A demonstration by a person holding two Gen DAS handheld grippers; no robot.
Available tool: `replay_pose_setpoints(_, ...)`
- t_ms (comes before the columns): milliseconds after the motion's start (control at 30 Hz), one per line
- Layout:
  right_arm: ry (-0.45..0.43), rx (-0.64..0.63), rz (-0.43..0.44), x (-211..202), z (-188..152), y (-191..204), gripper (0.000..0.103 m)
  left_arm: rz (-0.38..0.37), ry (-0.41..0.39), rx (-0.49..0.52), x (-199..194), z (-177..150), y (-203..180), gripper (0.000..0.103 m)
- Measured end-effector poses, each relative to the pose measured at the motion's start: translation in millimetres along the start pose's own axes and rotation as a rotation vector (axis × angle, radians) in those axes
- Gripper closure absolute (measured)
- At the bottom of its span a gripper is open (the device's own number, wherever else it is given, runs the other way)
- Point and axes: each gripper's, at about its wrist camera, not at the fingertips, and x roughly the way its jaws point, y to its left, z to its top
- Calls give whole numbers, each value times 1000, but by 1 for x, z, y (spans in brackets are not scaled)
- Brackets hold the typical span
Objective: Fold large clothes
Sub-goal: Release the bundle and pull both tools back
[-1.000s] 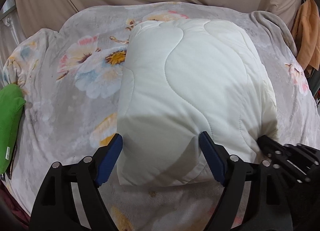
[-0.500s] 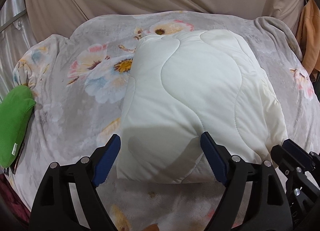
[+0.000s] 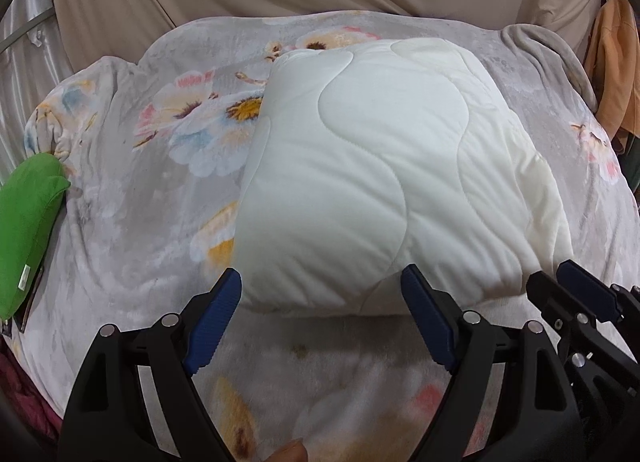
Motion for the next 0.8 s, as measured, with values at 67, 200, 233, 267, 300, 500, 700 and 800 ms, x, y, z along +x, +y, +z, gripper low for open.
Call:
replay_pose_setpoints(67, 4, 2, -7, -2, -6, 2, 73, -5, 5, 1, -1, -7, 4, 23)
replay_pose_setpoints(200, 30, 23, -40, -6, -25, 7, 72, -36, 27, 14, 0, -21, 3, 23)
replay_pose_setpoints(233, 37, 30, -44, -7, -30, 7, 72, -41, 34, 27, 0, -26, 1, 23)
replay_pose_setpoints(267, 42, 33, -46, -9, -34, 6, 72, -41, 40, 36, -1, -29, 0, 23)
replay_pose_setpoints(300, 42, 32, -47, -11, -37, 6, 71, -40, 40, 39, -3, -33, -2, 23)
replay_pose_setpoints(500, 30, -29, -7, -15, -42, -1, 66, 20, 24, -11, -18, -46, -11, 23)
replay_pose_setpoints(700, 39, -44, 14, -22, -51, -10, 66, 29, 44, -59, -24, -60, -16, 23)
replay_pose_setpoints(800, 37, -17, -14, -25, -53, -10, 66, 6, 44, -9, -25, -62, -20, 23)
